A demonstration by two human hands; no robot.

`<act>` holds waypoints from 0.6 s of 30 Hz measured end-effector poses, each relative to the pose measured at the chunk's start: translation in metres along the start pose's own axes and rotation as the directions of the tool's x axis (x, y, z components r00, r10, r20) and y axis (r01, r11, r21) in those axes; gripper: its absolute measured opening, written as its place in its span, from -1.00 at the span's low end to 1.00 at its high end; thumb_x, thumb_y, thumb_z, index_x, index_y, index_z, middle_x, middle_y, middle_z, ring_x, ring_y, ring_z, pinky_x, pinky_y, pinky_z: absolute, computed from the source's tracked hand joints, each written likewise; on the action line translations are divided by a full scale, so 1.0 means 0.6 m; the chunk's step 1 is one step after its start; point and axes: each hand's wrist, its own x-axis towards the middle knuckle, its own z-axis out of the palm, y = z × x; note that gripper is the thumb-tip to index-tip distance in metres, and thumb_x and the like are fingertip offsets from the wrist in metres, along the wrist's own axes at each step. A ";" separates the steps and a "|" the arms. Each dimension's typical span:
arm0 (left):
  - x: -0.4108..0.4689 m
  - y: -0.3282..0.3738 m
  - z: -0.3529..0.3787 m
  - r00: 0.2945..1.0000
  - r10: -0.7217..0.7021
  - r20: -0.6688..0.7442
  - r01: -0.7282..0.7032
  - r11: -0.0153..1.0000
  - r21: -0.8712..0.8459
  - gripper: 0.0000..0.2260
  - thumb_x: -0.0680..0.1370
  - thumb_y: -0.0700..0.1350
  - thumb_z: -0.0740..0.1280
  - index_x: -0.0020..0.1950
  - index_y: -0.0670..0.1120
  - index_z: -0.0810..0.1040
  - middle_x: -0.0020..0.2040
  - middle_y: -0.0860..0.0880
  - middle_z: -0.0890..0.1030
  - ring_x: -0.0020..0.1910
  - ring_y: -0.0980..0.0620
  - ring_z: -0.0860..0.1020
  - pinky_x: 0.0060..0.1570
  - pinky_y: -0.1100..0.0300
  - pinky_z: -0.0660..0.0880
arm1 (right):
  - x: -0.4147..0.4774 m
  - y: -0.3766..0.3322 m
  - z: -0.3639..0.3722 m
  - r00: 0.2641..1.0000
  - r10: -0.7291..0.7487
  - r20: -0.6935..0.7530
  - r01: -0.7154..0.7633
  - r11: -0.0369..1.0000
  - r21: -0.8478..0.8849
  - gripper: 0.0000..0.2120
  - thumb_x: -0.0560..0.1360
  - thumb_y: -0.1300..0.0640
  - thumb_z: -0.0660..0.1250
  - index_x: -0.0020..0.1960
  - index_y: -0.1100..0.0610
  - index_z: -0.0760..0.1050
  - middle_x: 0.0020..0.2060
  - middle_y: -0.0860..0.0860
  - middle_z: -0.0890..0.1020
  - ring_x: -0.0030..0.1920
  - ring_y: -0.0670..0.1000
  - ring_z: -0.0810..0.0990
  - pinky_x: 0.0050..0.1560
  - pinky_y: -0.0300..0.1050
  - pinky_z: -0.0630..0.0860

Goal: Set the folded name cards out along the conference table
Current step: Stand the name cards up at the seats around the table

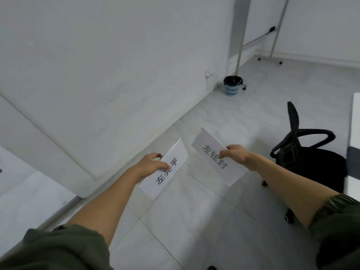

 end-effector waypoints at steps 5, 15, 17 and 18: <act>0.131 0.074 -0.060 1.000 -0.005 0.001 0.005 1.000 -0.013 -0.33 0.21 0.01 0.55 0.28 -0.05 0.45 0.04 -0.15 0.66 -0.14 -0.11 0.69 -0.20 0.06 0.62 | 0.138 -0.088 -0.040 1.000 0.013 -0.004 -0.013 1.000 -0.017 -0.76 0.46 0.12 0.39 0.10 0.16 0.56 -0.07 0.09 0.62 -0.18 0.07 0.63 -0.30 -0.18 0.53; 0.504 0.278 -0.163 0.987 0.090 0.136 -0.101 0.992 0.072 -0.26 0.33 0.04 0.57 0.42 -0.10 0.35 0.24 -0.12 0.53 0.03 -0.06 0.62 -0.06 0.10 0.56 | 0.454 -0.197 -0.151 0.984 0.089 -0.155 -0.083 0.995 0.046 -0.73 0.42 0.11 0.43 0.09 0.19 0.60 0.00 0.18 0.66 -0.09 0.18 0.68 -0.08 0.00 0.64; 0.564 0.337 -0.178 0.979 0.117 0.169 -0.136 0.985 0.104 -0.30 0.35 0.03 0.56 0.41 -0.08 0.36 0.22 -0.13 0.55 -0.03 -0.05 0.63 -0.18 0.15 0.54 | 0.491 -0.225 -0.182 0.979 0.098 -0.179 -0.088 0.994 0.063 -0.75 0.44 0.12 0.42 0.10 0.17 0.59 -0.01 0.17 0.67 -0.14 0.15 0.68 -0.17 -0.06 0.63; 0.587 0.358 -0.184 0.976 0.130 0.172 -0.151 0.981 0.119 -0.33 0.37 0.01 0.55 0.40 -0.08 0.37 0.21 -0.13 0.55 -0.05 -0.04 0.62 -0.21 0.17 0.52 | 0.502 -0.234 -0.193 0.977 0.093 -0.191 -0.083 0.995 0.058 -0.76 0.45 0.12 0.41 0.09 0.17 0.58 -0.02 0.17 0.66 -0.15 0.13 0.67 -0.22 -0.10 0.61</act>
